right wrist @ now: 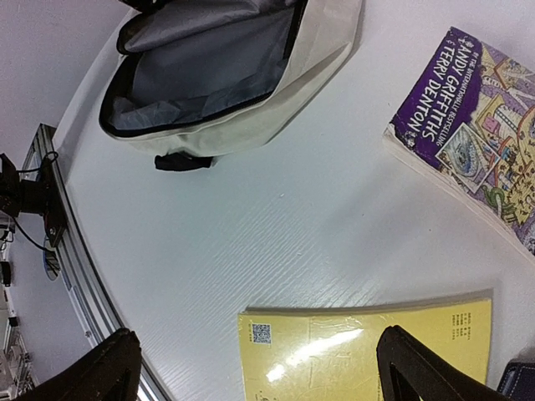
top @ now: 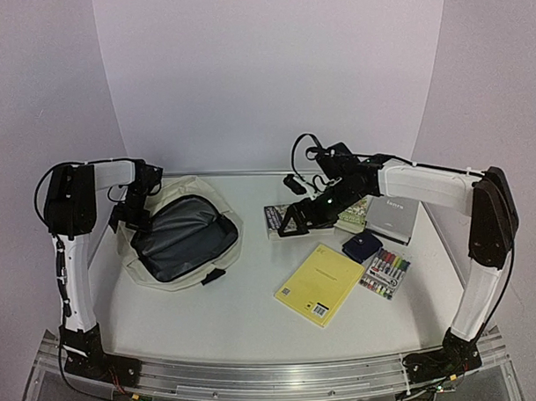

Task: Pack the student bag
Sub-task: Adjust the student bag at the center of the board.

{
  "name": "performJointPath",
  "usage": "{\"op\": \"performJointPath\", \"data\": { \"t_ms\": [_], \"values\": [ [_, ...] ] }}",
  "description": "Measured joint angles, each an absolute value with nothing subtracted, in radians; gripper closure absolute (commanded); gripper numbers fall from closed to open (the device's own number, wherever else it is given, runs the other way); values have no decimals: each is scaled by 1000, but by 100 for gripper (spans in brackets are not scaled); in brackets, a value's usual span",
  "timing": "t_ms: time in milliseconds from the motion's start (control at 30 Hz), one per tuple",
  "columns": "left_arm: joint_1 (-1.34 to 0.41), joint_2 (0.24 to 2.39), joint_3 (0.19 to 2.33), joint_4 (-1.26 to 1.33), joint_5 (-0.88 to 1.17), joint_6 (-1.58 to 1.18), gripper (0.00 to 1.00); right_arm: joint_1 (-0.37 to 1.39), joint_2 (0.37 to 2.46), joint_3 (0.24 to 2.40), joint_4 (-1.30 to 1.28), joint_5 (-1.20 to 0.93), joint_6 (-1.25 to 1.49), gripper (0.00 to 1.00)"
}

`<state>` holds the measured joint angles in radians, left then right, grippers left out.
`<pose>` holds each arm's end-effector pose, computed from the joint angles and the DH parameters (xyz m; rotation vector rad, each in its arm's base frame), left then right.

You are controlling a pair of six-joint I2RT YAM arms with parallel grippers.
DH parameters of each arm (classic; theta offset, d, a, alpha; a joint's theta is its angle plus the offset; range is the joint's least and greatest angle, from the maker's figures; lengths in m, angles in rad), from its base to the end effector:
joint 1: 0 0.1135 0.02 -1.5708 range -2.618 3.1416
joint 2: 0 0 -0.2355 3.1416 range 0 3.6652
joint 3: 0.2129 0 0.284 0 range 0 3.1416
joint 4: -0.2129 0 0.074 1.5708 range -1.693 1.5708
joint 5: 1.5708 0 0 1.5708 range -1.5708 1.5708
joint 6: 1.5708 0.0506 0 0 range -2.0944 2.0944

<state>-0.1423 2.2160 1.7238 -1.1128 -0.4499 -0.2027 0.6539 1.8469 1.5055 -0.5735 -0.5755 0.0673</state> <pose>0.4293 -0.0393 0.1039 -0.0794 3.0191 0.6897 0.3300 0.2876 0.2114 -0.9813 2.3627 1.0105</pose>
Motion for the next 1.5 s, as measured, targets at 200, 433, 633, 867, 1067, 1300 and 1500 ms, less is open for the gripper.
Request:
{"op": "performJointPath", "data": {
  "t_ms": [200,433,633,867,1067,1300,1500],
  "values": [
    [-142,2209,1723,-1110,-433,-207,16,655,1847,1505,-576,-575,67,2],
    [-137,2051,1689,-1088,-247,-216,13,655,1847,1505,-579,-573,67,2],
    [-138,1888,1733,-1067,-81,-215,13,655,1847,1505,-579,-570,65,2],
    [-171,1802,1711,-1007,90,-216,13,654,1845,1508,-591,-552,52,2],
    [-259,1730,1654,-918,248,-253,14,614,1837,1513,-596,-531,49,2],
    [-375,1751,1648,-804,339,-306,15,415,1795,1496,-597,-483,55,2],
    [-464,1836,1649,-739,363,-333,15,193,1735,1399,-601,-340,57,6]
  ]
}}
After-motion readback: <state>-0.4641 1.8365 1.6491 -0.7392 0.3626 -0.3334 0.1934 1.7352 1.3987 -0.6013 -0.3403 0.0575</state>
